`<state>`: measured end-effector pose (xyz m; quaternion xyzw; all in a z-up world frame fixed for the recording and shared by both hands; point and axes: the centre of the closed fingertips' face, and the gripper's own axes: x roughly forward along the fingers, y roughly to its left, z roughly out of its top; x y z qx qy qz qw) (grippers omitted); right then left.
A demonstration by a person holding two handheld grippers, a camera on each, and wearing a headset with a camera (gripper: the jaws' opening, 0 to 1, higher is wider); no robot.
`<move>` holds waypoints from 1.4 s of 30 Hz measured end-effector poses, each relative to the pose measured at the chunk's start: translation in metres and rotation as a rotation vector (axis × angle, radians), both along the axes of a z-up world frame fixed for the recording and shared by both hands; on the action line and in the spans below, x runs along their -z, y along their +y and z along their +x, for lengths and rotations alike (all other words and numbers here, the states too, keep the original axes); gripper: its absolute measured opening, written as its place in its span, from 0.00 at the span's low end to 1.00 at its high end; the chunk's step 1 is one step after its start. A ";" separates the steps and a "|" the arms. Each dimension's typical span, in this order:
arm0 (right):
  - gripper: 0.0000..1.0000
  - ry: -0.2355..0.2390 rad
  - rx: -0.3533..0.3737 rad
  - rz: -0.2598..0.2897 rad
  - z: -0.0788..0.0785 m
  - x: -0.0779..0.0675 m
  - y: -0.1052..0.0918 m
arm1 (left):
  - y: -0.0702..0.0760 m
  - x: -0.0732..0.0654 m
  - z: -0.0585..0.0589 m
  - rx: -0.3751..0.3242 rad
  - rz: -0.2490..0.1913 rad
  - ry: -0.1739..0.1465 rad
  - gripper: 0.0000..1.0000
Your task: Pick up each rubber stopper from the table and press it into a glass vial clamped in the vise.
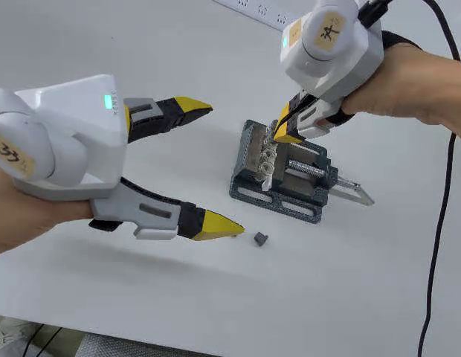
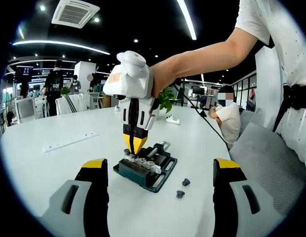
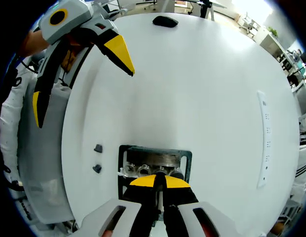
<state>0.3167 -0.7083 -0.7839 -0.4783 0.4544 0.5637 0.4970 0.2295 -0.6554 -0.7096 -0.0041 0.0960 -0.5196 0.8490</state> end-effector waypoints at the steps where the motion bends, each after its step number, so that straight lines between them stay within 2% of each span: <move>1: 0.00 0.004 0.007 -0.008 -0.001 0.000 0.001 | 0.000 0.000 0.000 -0.002 0.000 0.000 0.87; 10: 0.00 -0.001 -0.012 -0.033 -0.001 0.001 0.000 | 0.002 -0.002 0.001 -0.007 -0.001 -0.004 0.86; 15: 0.00 0.008 0.012 -0.012 0.002 0.001 -0.001 | 0.000 -0.002 0.002 -0.005 -0.002 -0.006 0.86; 22: 0.00 -0.003 -0.027 -0.038 0.003 0.003 -0.001 | -0.002 -0.004 0.001 0.000 0.003 -0.008 0.86; 24: 0.00 0.000 0.001 -0.022 0.002 0.001 -0.001 | -0.001 -0.005 0.001 -0.002 0.005 -0.010 0.86; 26: 0.00 -0.012 -0.013 -0.011 0.000 0.001 0.000 | -0.001 -0.006 -0.001 0.001 0.009 -0.011 0.86; 28: 0.00 -0.012 0.013 0.000 0.002 0.002 0.002 | 0.000 -0.005 -0.001 0.003 0.018 -0.012 0.87; 31: 0.00 -0.026 0.006 0.012 0.001 0.001 0.000 | 0.002 -0.005 -0.002 -0.001 0.023 -0.010 0.87; 42: 0.00 -0.018 0.088 0.098 -0.001 -0.002 -0.003 | 0.003 -0.010 -0.003 -0.007 0.038 -0.016 0.86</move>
